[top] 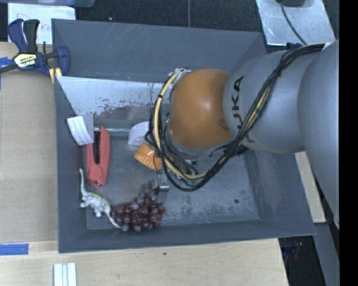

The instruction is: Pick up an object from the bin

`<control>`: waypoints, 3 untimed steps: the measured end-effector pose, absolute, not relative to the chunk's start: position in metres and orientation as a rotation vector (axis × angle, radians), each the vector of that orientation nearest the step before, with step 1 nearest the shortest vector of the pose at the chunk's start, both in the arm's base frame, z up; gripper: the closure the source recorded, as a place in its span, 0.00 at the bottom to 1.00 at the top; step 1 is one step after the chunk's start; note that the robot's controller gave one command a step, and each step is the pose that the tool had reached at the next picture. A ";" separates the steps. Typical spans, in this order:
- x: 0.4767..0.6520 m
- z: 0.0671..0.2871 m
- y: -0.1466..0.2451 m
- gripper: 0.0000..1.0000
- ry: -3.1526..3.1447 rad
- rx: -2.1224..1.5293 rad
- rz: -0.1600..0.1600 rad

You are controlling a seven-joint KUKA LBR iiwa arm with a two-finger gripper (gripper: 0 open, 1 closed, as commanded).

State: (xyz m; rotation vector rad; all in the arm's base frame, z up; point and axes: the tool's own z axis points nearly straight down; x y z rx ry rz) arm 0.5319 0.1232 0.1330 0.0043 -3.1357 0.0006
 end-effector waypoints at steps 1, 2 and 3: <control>0.534 0.138 0.123 0.00 -3.144 0.000 -0.001; 0.497 0.081 0.134 0.00 -3.107 0.505 -0.002; 0.490 0.101 0.145 0.00 -3.079 0.673 0.001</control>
Offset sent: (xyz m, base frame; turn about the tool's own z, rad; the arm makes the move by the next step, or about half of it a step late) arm -0.0436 0.0124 -0.0630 -0.3721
